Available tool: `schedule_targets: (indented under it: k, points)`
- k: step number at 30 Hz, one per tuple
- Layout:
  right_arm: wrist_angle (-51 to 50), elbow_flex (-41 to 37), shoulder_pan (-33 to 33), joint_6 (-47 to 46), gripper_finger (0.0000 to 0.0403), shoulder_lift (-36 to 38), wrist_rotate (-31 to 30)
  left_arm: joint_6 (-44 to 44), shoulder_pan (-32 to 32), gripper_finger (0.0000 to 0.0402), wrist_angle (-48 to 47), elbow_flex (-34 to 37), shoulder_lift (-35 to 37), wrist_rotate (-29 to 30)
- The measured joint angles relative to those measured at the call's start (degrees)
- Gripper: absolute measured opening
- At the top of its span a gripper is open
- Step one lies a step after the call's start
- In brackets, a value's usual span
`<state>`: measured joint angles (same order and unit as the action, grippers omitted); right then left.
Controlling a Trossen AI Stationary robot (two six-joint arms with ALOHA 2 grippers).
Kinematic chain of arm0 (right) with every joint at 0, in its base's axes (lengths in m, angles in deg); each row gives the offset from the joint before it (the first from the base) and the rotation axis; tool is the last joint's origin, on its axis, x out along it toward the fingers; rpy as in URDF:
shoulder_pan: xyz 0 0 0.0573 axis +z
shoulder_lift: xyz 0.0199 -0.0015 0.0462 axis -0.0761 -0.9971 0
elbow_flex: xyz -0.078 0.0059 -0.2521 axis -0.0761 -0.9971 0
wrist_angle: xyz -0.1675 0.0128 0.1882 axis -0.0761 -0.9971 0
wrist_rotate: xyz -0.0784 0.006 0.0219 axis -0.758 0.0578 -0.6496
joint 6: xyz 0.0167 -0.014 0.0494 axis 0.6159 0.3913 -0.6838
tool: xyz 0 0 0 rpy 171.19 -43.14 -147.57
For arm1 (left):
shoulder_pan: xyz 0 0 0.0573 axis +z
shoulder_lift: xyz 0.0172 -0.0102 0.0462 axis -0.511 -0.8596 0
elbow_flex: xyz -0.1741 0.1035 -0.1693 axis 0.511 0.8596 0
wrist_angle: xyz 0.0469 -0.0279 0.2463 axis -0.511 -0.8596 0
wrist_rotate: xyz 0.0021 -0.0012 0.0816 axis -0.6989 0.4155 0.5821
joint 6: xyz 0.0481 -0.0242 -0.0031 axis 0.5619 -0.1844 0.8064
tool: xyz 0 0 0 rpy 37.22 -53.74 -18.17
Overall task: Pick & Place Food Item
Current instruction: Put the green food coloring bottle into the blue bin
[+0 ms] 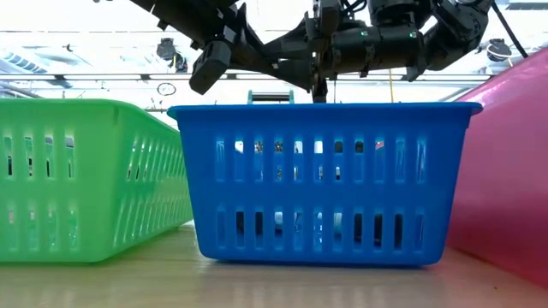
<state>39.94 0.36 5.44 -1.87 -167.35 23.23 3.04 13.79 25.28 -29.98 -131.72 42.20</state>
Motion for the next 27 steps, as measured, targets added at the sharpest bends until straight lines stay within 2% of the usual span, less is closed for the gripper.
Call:
schedule_targets:
  k: [8, 11, 14, 17, 21, 27]
  points:
    - [-0.03, 0.0, 0.04, -0.37, 0.0076, 0.0, -0.04, -0.33, -0.84, 0.0072, 0.08, 0.0, 0.0, 0.21]
    - [-0.42, 0.0, 0.04, -0.43, 0.0066, 0.0, -0.02, -1.95, -0.89, 0.008, 0.04, 0.0, 0.0, 0.21]
    - [-0.62, 0.0, 0.04, -0.3, 0.0062, 0.0, 0.09, -3.98, -1.26, 0.0104, 0.59, 0.02, 0.0, 0.81]
    - [-0.55, 0.02, 0.02, 0.67, 0.0063, 0.0, 0.09, -6.29, -2.17, 0.0137, 1.44, 0.02, 0.0, 4.04]
    - [-1.15, 0.0, -0.11, 2.9, 0.006, 0.47, 0.55, -12.87, -4.13, 0.0183, 2.15, 0.02, 0.0, 7.07]
    - [-1.38, -0.15, -0.39, 2.94, 0.006, 0.37, 8.97, -25.21, -8.24, 0.022, 0.37, 0.0, 2.04, 4.98]
